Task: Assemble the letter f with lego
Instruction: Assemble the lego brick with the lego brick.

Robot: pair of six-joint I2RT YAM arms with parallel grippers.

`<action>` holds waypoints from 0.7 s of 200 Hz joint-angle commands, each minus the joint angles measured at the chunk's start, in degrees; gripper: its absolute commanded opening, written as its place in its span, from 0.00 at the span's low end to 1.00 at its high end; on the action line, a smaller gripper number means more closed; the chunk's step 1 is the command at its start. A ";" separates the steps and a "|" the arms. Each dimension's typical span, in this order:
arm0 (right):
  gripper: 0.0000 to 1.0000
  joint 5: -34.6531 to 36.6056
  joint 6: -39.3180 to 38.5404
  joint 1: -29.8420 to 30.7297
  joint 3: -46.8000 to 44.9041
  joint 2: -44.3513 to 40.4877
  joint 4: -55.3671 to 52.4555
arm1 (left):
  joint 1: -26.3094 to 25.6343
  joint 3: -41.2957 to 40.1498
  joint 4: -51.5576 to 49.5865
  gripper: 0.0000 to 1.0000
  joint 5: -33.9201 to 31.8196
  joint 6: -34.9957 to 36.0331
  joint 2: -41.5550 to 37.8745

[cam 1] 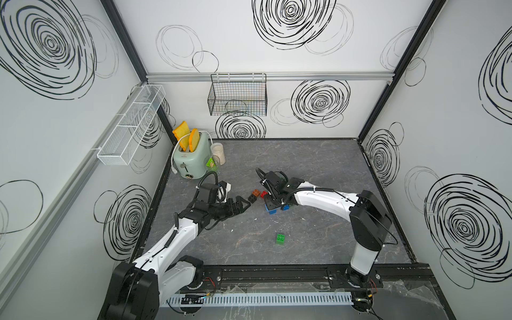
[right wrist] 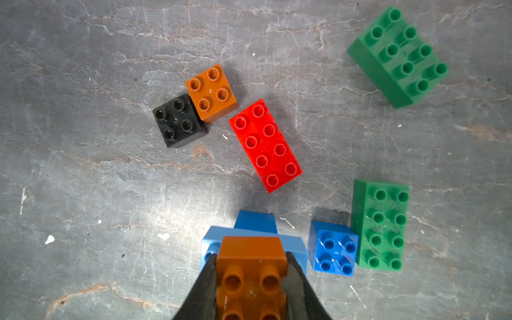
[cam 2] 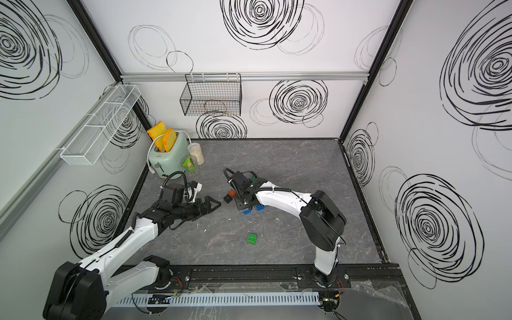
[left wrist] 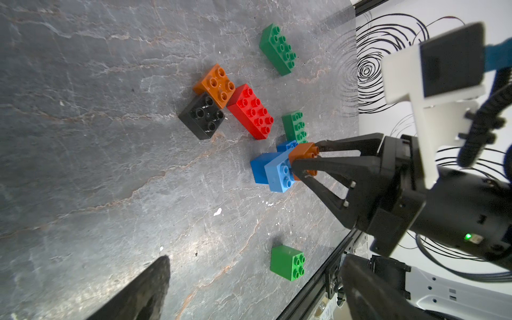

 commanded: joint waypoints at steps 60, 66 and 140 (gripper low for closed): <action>0.31 0.02 0.58 0.77 -0.59 1.02 -4.39 | 0.73 -0.48 2.07 0.98 0.65 0.02 -0.69; 0.31 -0.14 0.66 0.89 -0.67 1.09 -4.26 | 0.73 -0.48 2.06 0.98 0.65 -0.03 -0.72; 0.32 -1.12 1.46 1.54 -2.46 0.23 -3.46 | 0.99 -0.57 2.19 0.98 0.63 -0.05 -0.66</action>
